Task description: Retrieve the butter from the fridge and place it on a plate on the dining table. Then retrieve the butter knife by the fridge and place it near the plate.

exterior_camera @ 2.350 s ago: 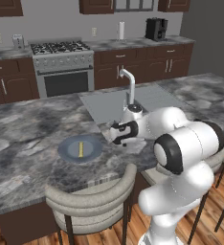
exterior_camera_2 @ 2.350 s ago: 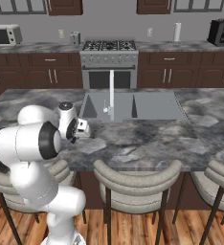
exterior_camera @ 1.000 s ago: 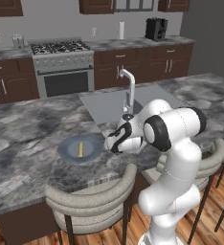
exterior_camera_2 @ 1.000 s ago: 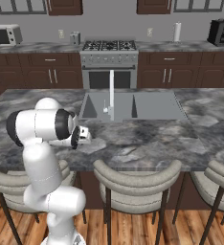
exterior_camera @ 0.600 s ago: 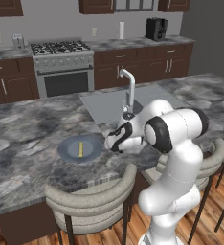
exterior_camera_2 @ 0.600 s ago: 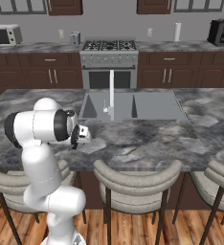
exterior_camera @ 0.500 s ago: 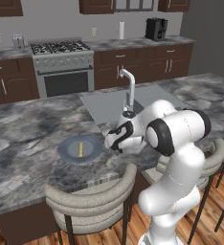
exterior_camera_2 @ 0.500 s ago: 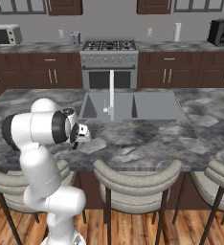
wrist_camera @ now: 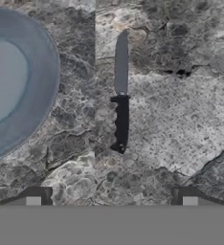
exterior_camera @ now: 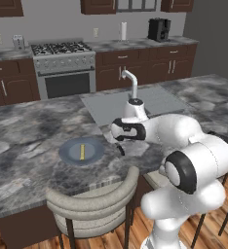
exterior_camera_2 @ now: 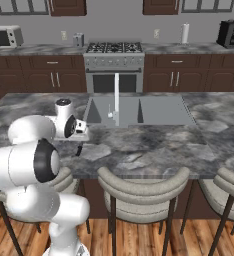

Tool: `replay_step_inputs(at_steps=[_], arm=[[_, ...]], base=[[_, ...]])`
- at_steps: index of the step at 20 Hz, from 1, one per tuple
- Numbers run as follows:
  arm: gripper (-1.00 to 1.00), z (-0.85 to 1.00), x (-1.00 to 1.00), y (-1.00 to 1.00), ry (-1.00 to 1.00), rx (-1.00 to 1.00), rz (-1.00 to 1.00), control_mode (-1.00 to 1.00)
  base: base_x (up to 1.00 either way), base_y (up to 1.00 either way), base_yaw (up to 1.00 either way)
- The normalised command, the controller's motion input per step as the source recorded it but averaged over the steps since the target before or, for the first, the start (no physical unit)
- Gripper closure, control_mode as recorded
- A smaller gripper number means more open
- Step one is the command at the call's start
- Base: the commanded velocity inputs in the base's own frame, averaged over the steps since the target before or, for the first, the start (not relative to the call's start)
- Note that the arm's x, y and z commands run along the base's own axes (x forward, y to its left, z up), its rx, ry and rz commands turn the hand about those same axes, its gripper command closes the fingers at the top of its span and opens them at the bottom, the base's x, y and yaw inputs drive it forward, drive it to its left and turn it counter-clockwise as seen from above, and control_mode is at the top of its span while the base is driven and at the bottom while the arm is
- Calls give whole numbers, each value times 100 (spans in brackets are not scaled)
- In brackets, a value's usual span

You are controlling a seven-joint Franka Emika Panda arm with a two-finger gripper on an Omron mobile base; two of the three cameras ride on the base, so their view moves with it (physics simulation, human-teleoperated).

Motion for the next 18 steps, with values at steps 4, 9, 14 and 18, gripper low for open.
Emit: replay_step_inputs(at_steps=[4,9,14,18], arm=[[-100,82,-76,0,0,0,0,-100],[-100,80,-75,-1,0,0,0,-100],[-100,76,-75,-1,0,0,0,-100],[-100,50,-82,3,-10,-3,0,-100]], base=[[0,0,0],[0,0,0],[0,0,0],[0,0,0]])
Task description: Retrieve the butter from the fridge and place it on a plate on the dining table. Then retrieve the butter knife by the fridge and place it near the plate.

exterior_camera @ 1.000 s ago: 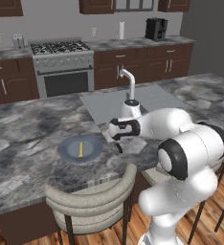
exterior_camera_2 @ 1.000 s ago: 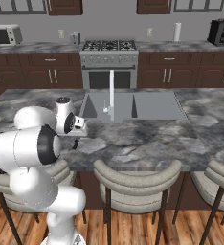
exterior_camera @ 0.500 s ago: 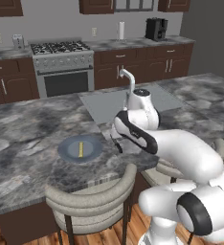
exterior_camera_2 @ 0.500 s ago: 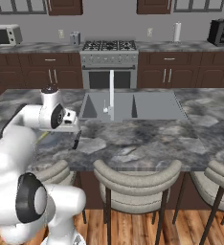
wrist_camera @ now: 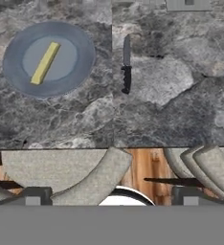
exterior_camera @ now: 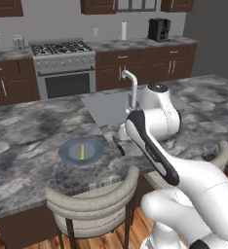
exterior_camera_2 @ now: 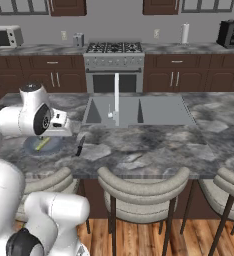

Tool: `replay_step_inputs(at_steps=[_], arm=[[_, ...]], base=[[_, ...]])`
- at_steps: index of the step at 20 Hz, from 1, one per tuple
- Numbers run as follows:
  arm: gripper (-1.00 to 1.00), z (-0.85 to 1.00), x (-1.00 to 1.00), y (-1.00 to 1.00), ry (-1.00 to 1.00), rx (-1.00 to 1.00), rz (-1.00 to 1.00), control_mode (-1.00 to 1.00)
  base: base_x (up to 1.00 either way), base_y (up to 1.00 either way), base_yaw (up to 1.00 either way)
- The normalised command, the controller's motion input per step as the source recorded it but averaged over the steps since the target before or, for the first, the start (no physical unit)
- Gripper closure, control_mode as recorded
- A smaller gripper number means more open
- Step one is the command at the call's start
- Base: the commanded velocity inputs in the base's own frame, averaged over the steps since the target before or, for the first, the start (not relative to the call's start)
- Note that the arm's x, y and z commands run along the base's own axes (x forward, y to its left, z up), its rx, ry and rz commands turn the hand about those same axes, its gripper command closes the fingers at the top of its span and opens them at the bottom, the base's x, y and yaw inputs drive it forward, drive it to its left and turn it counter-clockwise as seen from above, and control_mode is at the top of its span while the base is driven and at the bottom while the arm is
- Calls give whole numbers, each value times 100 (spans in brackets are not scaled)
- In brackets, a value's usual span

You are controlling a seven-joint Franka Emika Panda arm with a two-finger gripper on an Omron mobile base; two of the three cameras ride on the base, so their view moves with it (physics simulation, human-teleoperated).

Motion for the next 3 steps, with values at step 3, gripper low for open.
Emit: replay_step_inputs(at_steps=[3], arm=[[-100,44,-86,0,-13,-5,-1,-100]], base=[[0,0,0]])
